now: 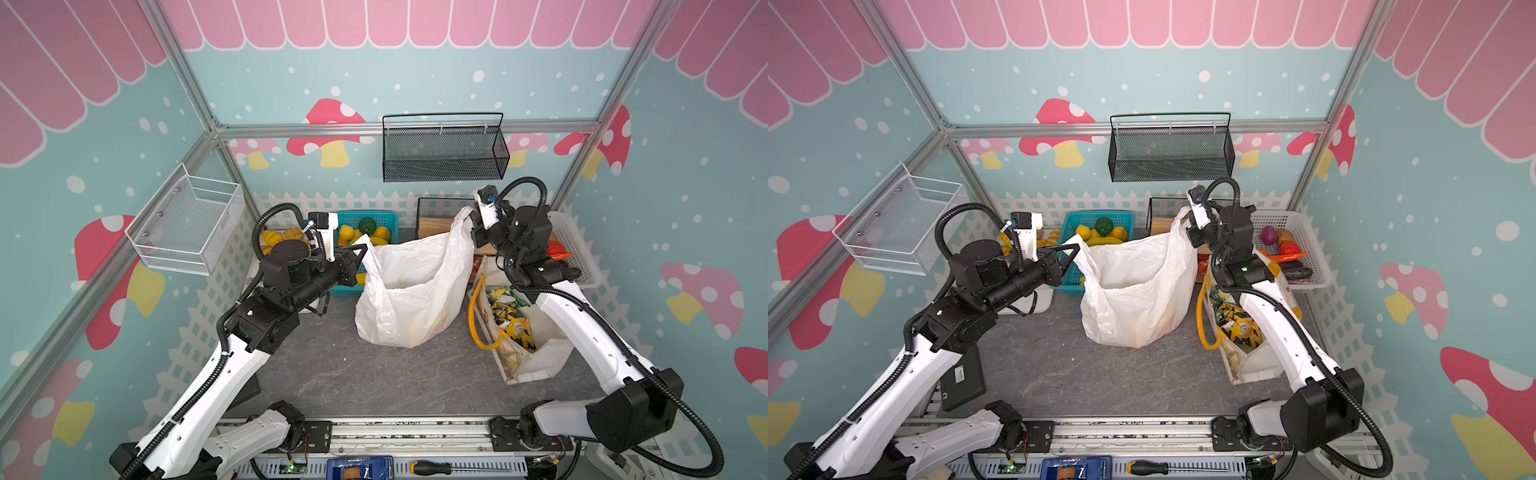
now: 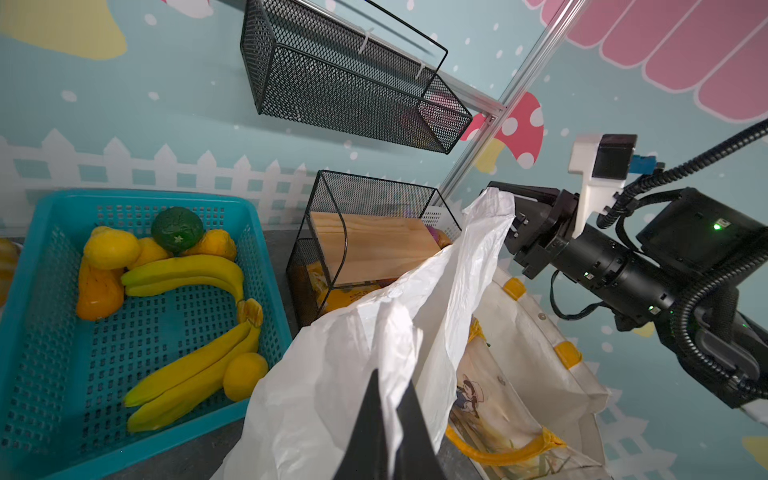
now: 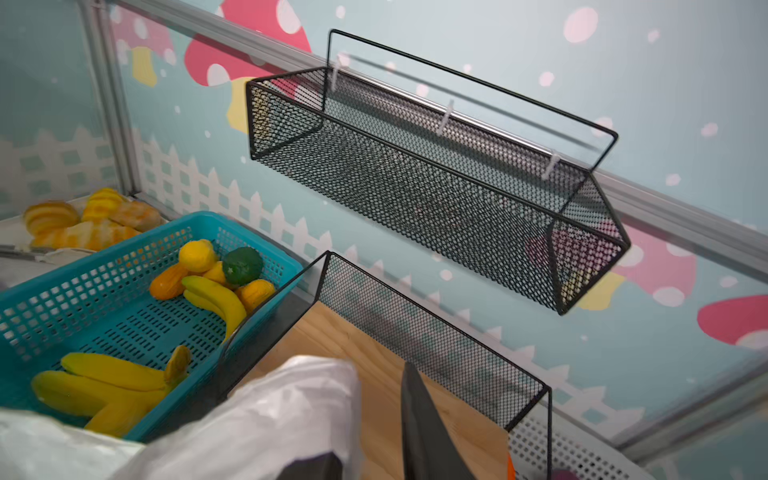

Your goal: Place the mixed food into the grocery bags and tie them

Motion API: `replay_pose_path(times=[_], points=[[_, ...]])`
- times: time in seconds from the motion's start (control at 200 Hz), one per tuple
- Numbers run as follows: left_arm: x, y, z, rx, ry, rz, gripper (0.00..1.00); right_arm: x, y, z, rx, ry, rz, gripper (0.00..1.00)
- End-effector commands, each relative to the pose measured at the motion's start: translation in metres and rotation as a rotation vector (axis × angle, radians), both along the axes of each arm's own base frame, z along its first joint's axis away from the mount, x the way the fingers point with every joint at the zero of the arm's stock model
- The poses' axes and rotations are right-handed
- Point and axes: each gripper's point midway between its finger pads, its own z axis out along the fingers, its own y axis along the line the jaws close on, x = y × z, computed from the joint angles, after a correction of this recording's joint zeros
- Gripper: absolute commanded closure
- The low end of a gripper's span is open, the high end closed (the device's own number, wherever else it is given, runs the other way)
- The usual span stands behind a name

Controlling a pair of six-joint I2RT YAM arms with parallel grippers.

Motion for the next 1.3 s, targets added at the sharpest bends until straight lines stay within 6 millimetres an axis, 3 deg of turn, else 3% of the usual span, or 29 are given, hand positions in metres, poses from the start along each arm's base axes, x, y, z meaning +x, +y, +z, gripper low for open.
replay_pose_path(times=[0.0, 0.215, 0.415, 0.535, 0.67, 0.84, 0.911, 1.026, 1.166, 1.296], points=[[0.007, 0.006, -0.002, -0.069, 0.065, 0.050, 1.00, -0.003, -0.024, 0.018, -0.030, -0.014, -0.119, 0.56], [0.007, 0.007, 0.005, -0.078, 0.074, 0.042, 1.00, -0.038, -0.021, 0.034, -0.008, -0.024, -0.072, 0.31], [0.005, 0.007, 0.004, -0.066, 0.076, 0.034, 1.00, -0.069, -0.027, 0.037, -0.009, -0.036, -0.078, 0.28], [0.006, 0.008, 0.005, -0.049, 0.072, 0.040, 1.00, -0.082, -0.010, 0.019, -0.032, 0.043, 0.042, 0.28], [0.009, 0.014, 0.003, -0.016, 0.071, 0.071, 1.00, -0.108, 0.011, -0.016, 0.008, 0.138, 0.199, 0.28], [0.014, 0.029, 0.006, 0.005, 0.070, 0.123, 1.00, -0.138, 0.006, -0.032, 0.040, 0.192, 0.228, 0.27], [0.016, 0.032, 0.007, 0.008, 0.071, 0.137, 1.00, -0.149, 0.001, -0.027, 0.042, 0.191, 0.221, 0.27], [0.019, 0.031, 0.007, 0.004, 0.078, 0.134, 1.00, -0.167, -0.009, -0.001, 0.030, 0.117, 0.214, 0.26], [0.020, 0.030, 0.005, 0.004, 0.086, 0.131, 1.00, -0.194, 0.022, 0.037, 0.068, 0.022, 0.445, 0.26], [0.022, 0.028, 0.002, 0.004, 0.094, 0.123, 1.00, -0.203, 0.050, 0.062, 0.084, -0.056, 0.568, 0.26]])
